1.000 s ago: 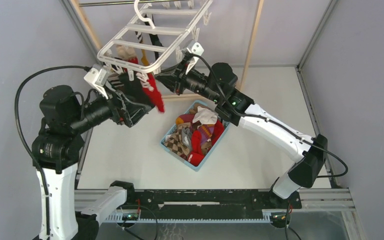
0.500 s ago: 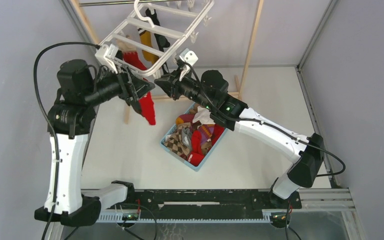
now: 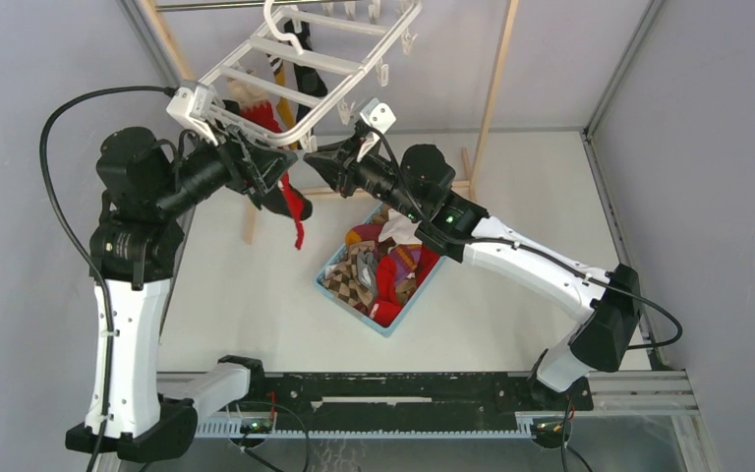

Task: Clip the socks to the hanger
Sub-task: Open the clamp at the hanger.

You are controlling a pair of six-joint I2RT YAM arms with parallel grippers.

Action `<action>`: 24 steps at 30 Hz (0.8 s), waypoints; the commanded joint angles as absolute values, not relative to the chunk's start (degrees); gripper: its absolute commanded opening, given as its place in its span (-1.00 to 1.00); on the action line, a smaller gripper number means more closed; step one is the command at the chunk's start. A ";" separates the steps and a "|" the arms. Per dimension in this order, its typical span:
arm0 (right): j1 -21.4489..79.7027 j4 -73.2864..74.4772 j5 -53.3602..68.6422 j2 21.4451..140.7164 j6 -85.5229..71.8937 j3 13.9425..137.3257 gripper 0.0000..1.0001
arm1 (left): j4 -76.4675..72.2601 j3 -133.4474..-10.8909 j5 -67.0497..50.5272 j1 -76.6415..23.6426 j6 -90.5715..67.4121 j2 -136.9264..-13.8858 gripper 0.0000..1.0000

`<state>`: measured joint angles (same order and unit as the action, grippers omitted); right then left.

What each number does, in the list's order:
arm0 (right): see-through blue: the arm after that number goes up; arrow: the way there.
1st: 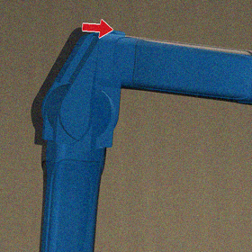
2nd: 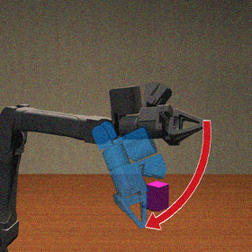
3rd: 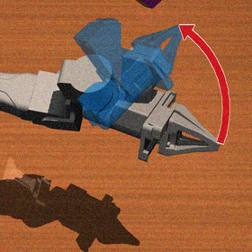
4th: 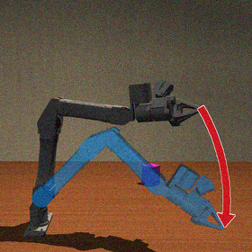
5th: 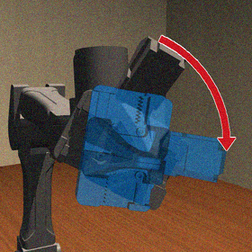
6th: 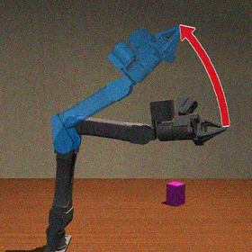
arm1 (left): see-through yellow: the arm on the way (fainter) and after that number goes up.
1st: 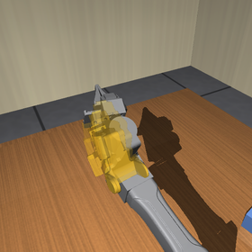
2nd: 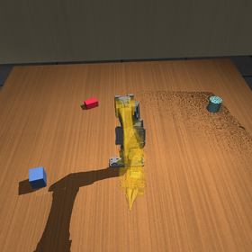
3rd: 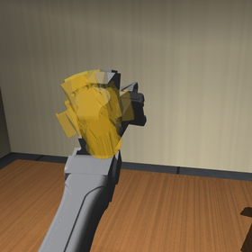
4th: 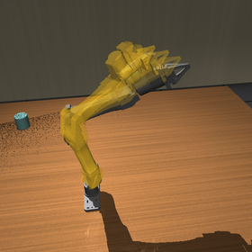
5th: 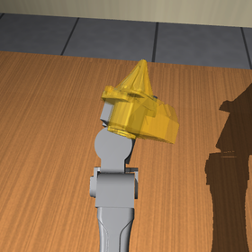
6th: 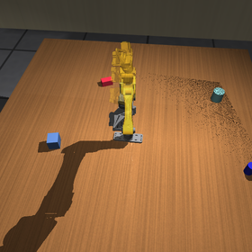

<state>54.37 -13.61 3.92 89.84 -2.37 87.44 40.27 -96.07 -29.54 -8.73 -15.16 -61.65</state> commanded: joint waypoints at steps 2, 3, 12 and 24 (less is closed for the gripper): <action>55.82 -16.04 4.21 88.23 -1.44 87.29 -1.00 | 31.00 -90.44 -35.55 -8.17 -19.84 -58.30 0.56; 56.00 -16.08 4.40 88.36 -1.41 87.40 -1.00 | 30.82 -89.97 -36.21 -8.17 -20.56 -58.44 0.58; 58.73 -14.64 4.85 89.35 -1.11 88.82 -1.00 | 25.53 -87.72 -33.62 -8.17 -25.82 -58.77 0.57; 61.40 -12.84 3.72 91.52 -0.09 91.25 -1.00 | 22.98 -88.77 -36.22 -8.27 -28.36 -61.76 0.45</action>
